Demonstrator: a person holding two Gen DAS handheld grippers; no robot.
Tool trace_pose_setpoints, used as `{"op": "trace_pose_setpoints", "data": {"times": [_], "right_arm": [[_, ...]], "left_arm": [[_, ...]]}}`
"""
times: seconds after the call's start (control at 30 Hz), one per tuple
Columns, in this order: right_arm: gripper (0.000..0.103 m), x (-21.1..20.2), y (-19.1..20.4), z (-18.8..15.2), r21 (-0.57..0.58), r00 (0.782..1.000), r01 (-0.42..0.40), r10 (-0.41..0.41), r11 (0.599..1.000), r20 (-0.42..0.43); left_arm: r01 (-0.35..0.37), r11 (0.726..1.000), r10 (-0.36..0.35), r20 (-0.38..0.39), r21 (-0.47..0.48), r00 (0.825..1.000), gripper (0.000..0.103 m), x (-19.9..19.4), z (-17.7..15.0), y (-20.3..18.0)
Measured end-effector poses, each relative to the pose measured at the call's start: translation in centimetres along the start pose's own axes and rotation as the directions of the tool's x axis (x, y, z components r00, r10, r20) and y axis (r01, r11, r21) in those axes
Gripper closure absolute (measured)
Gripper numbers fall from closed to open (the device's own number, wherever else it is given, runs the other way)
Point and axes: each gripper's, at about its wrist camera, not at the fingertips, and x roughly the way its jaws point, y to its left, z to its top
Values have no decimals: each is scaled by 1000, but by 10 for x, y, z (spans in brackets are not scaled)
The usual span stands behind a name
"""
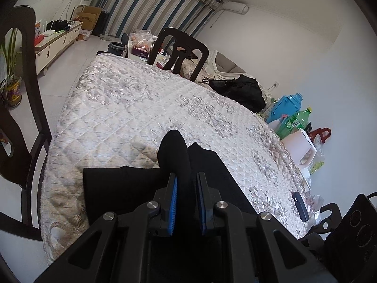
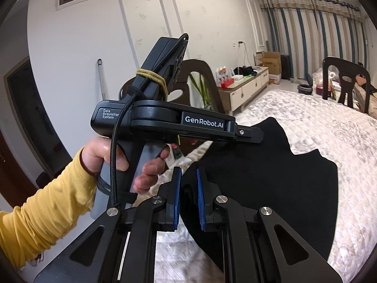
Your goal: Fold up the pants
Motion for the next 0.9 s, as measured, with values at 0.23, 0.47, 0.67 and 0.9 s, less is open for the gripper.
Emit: {"op": "trace_pose_setpoints", "data": {"times": [0.23, 0.47, 0.67, 0.9], "right_arm": [[91, 18, 11, -4, -7, 998, -56, 56, 998, -21], [91, 40, 11, -13, 13, 992, -110, 110, 994, -63], [90, 48, 9, -20, 24, 986, -125, 127, 992, -104], [85, 53, -3, -18, 126, 972, -180, 196, 976, -127]], "left_arm": [[-16, 999, 16, 22, -39, 1000, 86, -10, -6, 23], [-60, 995, 61, 12, -76, 998, 86, -7, -16, 47], [-90, 994, 91, 4, -68, 996, 85, -6, -25, 56], [-113, 992, 114, 4, -59, 994, 82, -9, -28, 55]]}}
